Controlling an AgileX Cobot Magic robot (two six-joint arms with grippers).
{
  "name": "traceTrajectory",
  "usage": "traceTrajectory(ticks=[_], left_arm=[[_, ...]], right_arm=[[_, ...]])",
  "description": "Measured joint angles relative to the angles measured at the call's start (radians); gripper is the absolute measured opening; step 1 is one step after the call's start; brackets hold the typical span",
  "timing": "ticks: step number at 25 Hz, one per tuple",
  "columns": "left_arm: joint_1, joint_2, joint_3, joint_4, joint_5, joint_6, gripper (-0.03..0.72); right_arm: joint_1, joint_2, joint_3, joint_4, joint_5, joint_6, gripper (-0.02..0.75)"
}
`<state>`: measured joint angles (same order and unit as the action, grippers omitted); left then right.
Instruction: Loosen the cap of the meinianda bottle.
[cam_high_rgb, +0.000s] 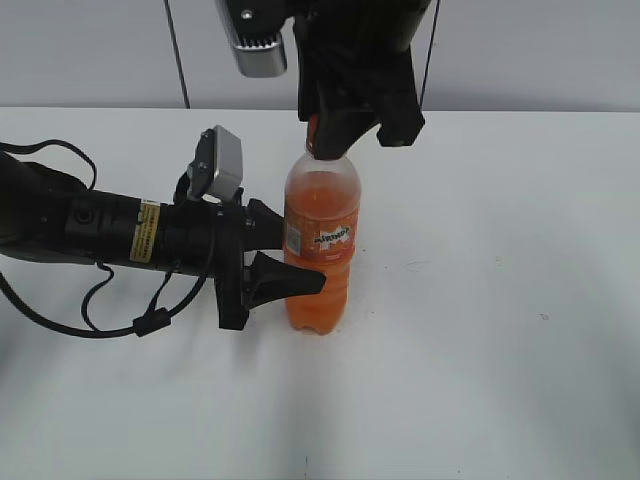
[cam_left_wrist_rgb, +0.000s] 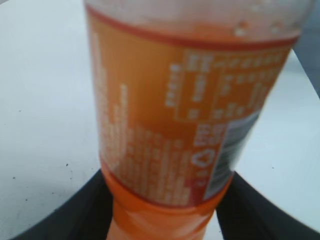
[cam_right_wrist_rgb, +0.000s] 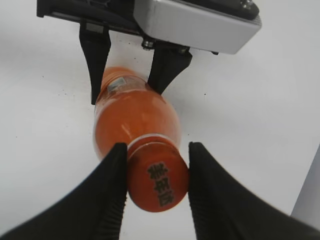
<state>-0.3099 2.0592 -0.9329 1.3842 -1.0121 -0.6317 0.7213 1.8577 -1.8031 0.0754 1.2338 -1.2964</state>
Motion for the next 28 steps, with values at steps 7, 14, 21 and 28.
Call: traceTrajectory(ticks=[7, 14, 21, 28], left_arm=[[0.0, 0.001, 0.0, 0.004, 0.007, -0.004, 0.38], [0.0, 0.001, 0.0, 0.004, 0.007, -0.004, 0.38], [0.0, 0.001, 0.0, 0.003, 0.007, -0.004, 0.38], [0.0, 0.001, 0.0, 0.003, 0.007, -0.004, 0.38]], right_arm=[[-0.001, -0.028, 0.0, 0.03, -0.011, 0.038, 0.464], [-0.001, -0.063, 0.0, 0.032, -0.011, 0.15, 0.505], [-0.001, -0.081, 0.0, -0.001, -0.05, 1.047, 0.508], [-0.001, -0.066, 0.0, -0.017, -0.056, 1.307, 0.508]])
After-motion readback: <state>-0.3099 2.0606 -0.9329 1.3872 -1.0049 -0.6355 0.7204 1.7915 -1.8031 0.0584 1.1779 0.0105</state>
